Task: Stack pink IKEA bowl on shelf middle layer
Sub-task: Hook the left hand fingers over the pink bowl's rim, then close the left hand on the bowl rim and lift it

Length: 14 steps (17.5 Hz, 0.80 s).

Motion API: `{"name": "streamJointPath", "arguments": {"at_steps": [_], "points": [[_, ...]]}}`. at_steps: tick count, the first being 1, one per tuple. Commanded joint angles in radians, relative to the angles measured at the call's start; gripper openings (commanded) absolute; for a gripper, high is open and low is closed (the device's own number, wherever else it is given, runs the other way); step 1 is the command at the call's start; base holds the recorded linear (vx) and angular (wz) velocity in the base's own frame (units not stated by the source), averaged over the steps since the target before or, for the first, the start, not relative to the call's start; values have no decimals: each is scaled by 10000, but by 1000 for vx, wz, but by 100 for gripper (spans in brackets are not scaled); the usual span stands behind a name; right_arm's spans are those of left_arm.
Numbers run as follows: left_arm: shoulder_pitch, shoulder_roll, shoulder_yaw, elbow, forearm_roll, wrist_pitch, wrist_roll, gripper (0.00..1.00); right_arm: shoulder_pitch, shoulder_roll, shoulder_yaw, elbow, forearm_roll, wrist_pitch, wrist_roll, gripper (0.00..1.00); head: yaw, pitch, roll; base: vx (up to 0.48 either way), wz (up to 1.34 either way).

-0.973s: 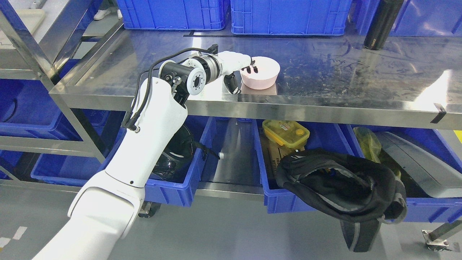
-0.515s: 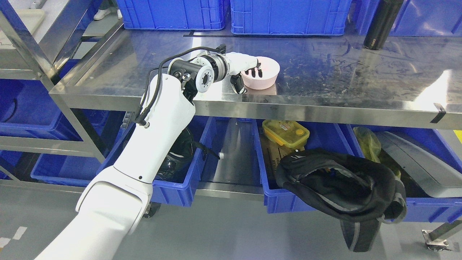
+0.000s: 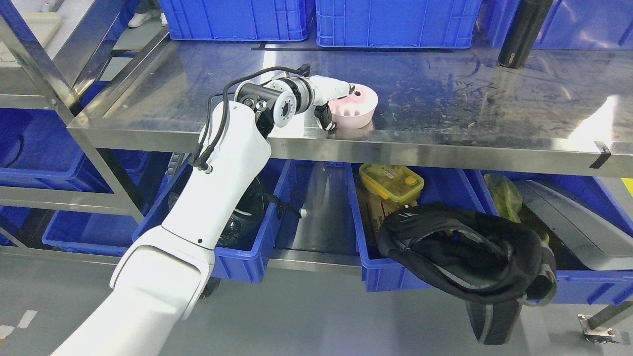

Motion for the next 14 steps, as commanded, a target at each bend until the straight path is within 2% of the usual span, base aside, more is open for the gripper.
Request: {"name": "streamJointPath", "arguments": {"at_steps": [1,3,8,14], "points": [[-26,29,116,564,52,-97,1,99,230,-175,1,-175,0,-8,3,100,0,0,0,0,0],[-26,29,40,564,618,-404,77,98,230,-175,1,-175,0,-8,3,100,0,0,0,0,0],[-26,29,-7,-232,667,-420,-60,96,230,-175,1,-175,0,-8,3,100,0,0,0,0,0],[-26,29,-268,255,545,-420,-152,88,230,-175,1,-175,0,-8,3,100,0,0,0,0,0]]}}
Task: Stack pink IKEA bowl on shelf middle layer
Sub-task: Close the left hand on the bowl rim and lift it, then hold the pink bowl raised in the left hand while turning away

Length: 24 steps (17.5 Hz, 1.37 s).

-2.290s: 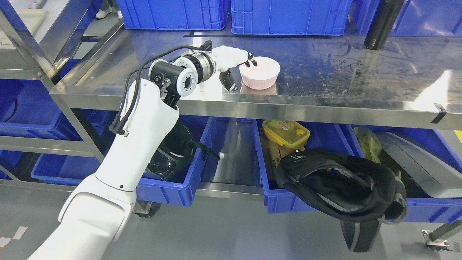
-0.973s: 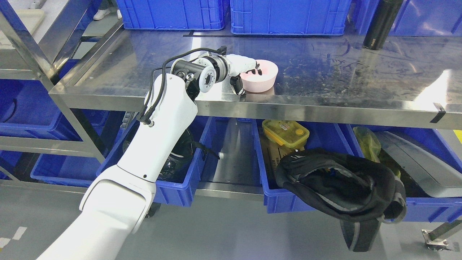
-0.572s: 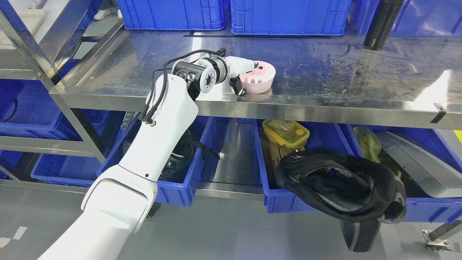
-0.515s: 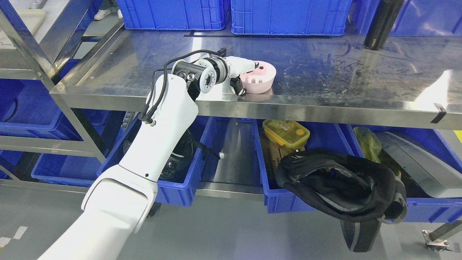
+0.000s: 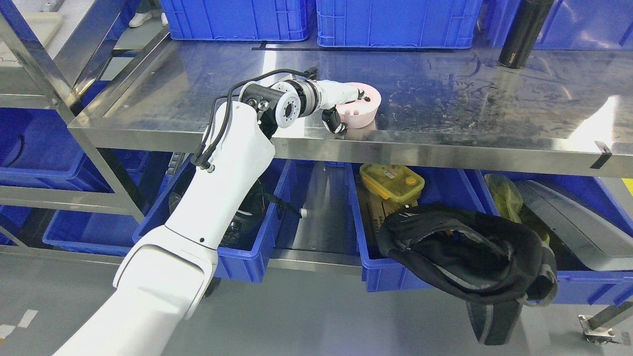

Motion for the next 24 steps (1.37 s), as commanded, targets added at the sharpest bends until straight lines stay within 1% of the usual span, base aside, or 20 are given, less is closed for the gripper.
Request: {"name": "streamJointPath", "arguments": {"at_steps": [1,4,5,6,7,9,10,11,12,14,16,18,21,24], "points": [[-2,141,-219,482,-75,-4,-3,86,230,-175,1,-175,0,-8,3,100,0,0,0,0,0],[-247,141,-220,1051,-136,-19,73,83,230,-175,1,-175,0,-8,3,100,0,0,0,0,0],[-278,141,-204,1189,-137,-34,89,80,230,-175,1,-175,0,-8,3,100,0,0,0,0,0],[-278,141,-204,1266,-137,-156,119,75,230,-175,1,-175,0,-8,3,100,0,0,0,0,0],[-278,141,-174,1298,-137,-294,119,68,230,-175,1,-175,0,-8,3,100,0,0,0,0,0],[-278,141,-5,1298,-121,-479,135,44,230,-175,1,-175,0,-8,3,100,0,0,0,0,0],[-278,141,132,1268,-121,-586,165,30,230,-175,1,-175,0,-8,3,100,0,0,0,0,0],[-293,141,346,1252,-121,-784,226,20,230,-175,1,-175,0,-8,3,100,0,0,0,0,0],[-385,141,576,1237,-121,-908,272,14,230,-175,1,-175,0,-8,3,100,0,0,0,0,0],[-675,141,914,1160,-121,-1092,441,10,230,-175,1,-175,0,-8,3,100,0,0,0,0,0],[-1029,141,1389,871,-121,-1230,472,9,230,-175,1,-175,0,-8,3,100,0,0,0,0,0],[-1137,141,1910,365,-45,-1597,457,8,230,-175,1,-175,0,-8,3,100,0,0,0,0,0],[-939,141,2739,-509,1,-2104,396,8,230,-175,1,-175,0,-8,3,100,0,0,0,0,0],[-250,141,3567,-1705,32,-3069,349,8,230,-175,1,-175,0,-8,3,100,0,0,0,0,0]]}}
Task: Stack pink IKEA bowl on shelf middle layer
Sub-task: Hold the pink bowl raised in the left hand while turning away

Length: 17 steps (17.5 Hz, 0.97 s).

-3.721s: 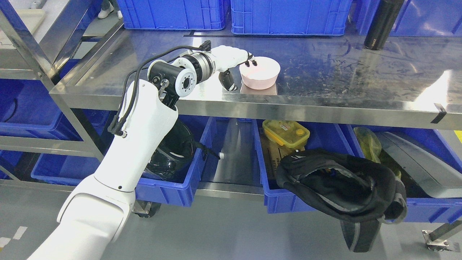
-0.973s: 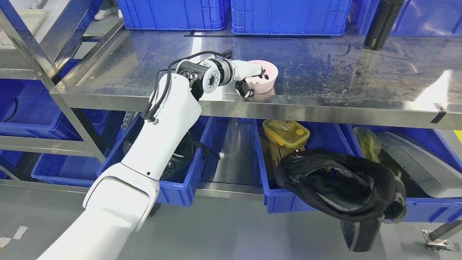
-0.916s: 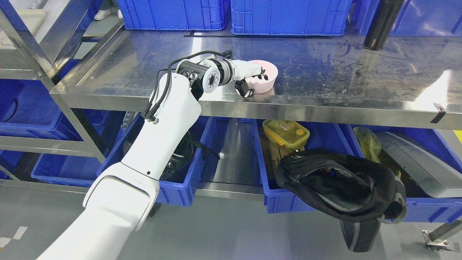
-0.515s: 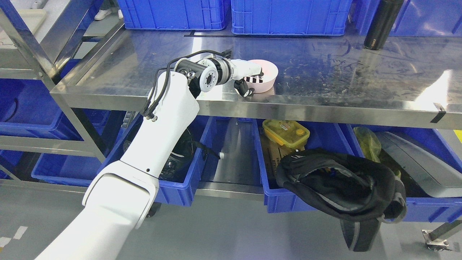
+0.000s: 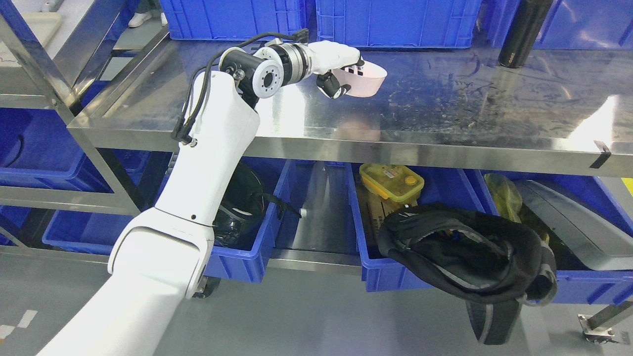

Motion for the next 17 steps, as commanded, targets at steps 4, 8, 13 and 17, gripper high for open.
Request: {"name": "streamJointPath", "arguments": {"at_steps": [4,8,13,17], "points": [[1498,171,2372,-3424,310,-1454,-71,8,231,-175,0,-175,0,-6,3,100,0,0,0,0,0],[2159,171,2860,-4117,956,-2159,-40,8,231,-175,0,-175,0,-6,3,100,0,0,0,-2,10],[2267,171,2909,-4317,1201,-2714,37,7,231,-175,0,-175,0,-6,3,100,0,0,0,-20,397],[2527,171,2771,-4317,1248,-2760,52,7,231,-175,0,-175,0,-6,3,100,0,0,0,-64,858]]}}
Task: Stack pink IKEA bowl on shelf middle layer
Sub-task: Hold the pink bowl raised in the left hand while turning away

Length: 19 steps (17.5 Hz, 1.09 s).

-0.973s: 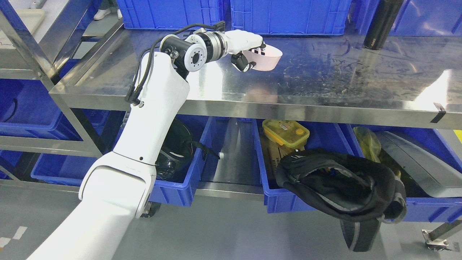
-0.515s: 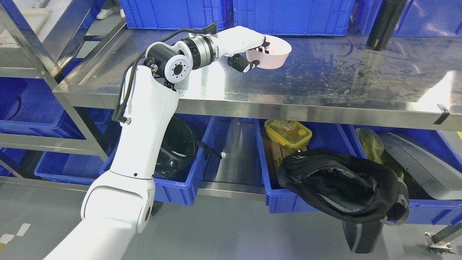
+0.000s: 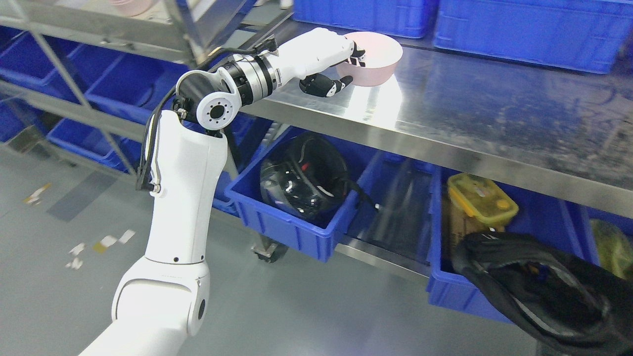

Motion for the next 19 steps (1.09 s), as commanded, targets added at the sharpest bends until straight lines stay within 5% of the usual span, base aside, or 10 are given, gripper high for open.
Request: {"name": "streamJointPath", "arguments": {"at_steps": [1,19], "points": [[451,175,408,-1033,195,-92,24,7,230,-175,1,-175,0,-2,49,100,0,0,0,-68,965],[1617,175,-436,-1462,440,-936,55,8,230,-175,1,-175,0,-2,49,100,0,1,0,45,913]]}}
